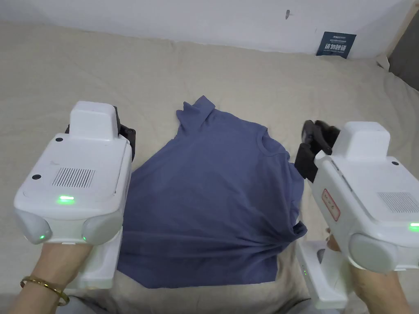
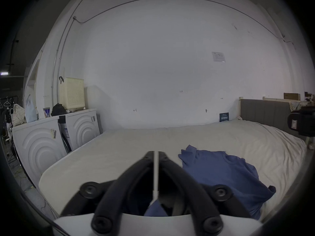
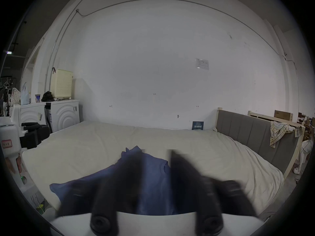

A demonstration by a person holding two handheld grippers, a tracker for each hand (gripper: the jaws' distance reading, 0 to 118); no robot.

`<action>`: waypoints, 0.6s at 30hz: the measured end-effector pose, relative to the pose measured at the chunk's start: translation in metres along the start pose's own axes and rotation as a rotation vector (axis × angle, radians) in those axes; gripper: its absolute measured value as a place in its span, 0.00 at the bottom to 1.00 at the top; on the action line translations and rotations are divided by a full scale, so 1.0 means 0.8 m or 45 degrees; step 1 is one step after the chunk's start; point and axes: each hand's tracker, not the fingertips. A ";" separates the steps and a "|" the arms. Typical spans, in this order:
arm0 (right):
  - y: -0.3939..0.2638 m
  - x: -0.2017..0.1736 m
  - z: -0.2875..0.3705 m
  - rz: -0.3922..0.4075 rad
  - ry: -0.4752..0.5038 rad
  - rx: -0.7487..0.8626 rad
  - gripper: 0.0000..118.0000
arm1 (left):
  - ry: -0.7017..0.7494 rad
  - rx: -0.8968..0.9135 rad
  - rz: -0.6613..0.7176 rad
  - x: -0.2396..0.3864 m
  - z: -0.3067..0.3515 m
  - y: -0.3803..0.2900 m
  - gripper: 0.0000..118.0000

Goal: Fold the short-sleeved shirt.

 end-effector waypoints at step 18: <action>-0.019 0.006 -0.020 -0.053 0.032 -0.118 0.01 | 0.001 -0.661 0.254 -0.118 -0.063 -0.034 1.00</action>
